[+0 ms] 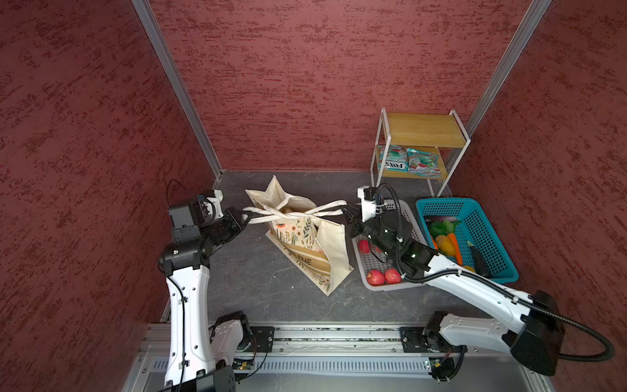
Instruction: Place the food into the grocery bag and tie it
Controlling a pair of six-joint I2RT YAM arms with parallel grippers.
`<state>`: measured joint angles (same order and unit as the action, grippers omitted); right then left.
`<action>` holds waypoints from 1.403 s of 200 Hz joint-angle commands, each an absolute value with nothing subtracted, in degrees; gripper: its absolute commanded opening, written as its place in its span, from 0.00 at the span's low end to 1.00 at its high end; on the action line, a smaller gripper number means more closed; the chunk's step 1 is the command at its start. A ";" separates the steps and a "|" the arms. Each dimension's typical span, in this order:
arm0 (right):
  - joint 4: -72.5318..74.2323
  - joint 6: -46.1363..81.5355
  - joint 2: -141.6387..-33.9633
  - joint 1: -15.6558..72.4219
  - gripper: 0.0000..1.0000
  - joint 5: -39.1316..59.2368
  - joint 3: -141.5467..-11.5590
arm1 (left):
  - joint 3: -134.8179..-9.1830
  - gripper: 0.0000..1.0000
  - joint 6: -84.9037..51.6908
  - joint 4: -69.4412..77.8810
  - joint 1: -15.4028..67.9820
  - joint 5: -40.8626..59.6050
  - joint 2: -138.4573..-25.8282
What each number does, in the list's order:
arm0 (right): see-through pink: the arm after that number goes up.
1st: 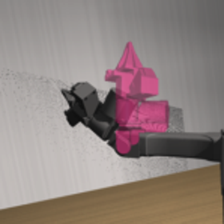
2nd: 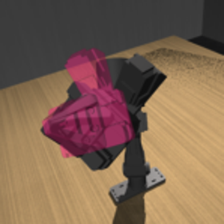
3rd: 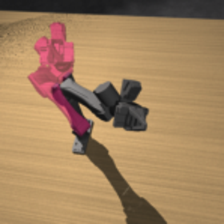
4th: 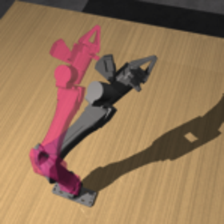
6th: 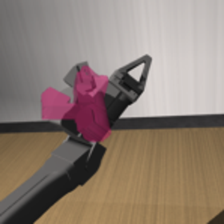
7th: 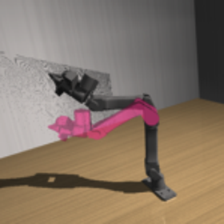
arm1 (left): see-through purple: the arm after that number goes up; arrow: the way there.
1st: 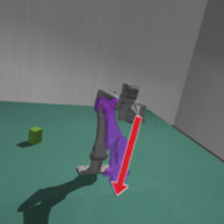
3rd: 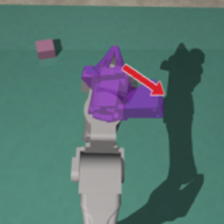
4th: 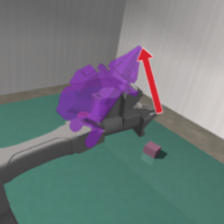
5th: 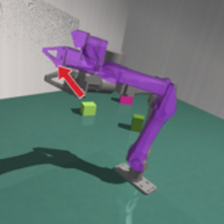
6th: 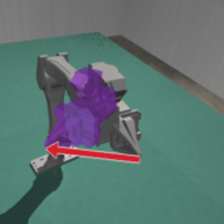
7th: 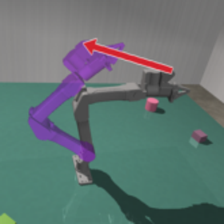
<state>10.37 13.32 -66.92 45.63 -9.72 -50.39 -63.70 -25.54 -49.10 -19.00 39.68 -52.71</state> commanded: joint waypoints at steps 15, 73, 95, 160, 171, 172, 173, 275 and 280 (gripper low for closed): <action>3.90 14.67 -60.36 32.74 0.00 -38.14 -47.06 | -62.78 0.00 -21.38 -46.43 -28.02 13.58 -53.32; 0.88 20.18 -58.90 24.74 0.00 -35.46 -44.26 | -62.42 0.00 -22.00 -44.33 -32.73 13.83 -55.86; 7.30 16.58 -58.61 24.51 0.00 -25.11 -43.18 | -61.42 0.00 -23.10 -42.01 -32.39 19.53 -56.10; 14.68 3.68 -67.92 30.22 0.01 4.17 -49.38 | -60.17 0.00 -23.50 -36.48 -18.69 33.74 -57.04; 13.72 1.84 -69.37 31.21 0.06 4.91 -50.86 | -60.84 0.00 -23.23 -36.73 -17.39 34.52 -57.26; 13.63 1.71 -69.49 31.29 0.06 4.87 -50.96 | -60.92 0.00 -23.17 -36.78 -17.26 34.57 -57.28; 13.54 1.56 -69.64 31.34 0.07 4.85 -51.06 | -60.96 0.00 -23.14 -36.80 -17.16 34.69 -57.29; 9.58 -4.64 -77.70 31.73 0.44 5.10 -60.06 | -63.10 0.00 -21.58 -38.41 -14.72 38.51 -58.01; 9.23 -4.95 -78.20 31.73 0.45 5.30 -60.55 | -63.11 0.00 -21.53 -38.49 -14.70 38.56 -58.05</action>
<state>11.03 -1.37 -76.55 32.51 7.49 -57.17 -61.49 -23.40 -39.72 -14.72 40.34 -58.04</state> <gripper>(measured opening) 0.427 0.096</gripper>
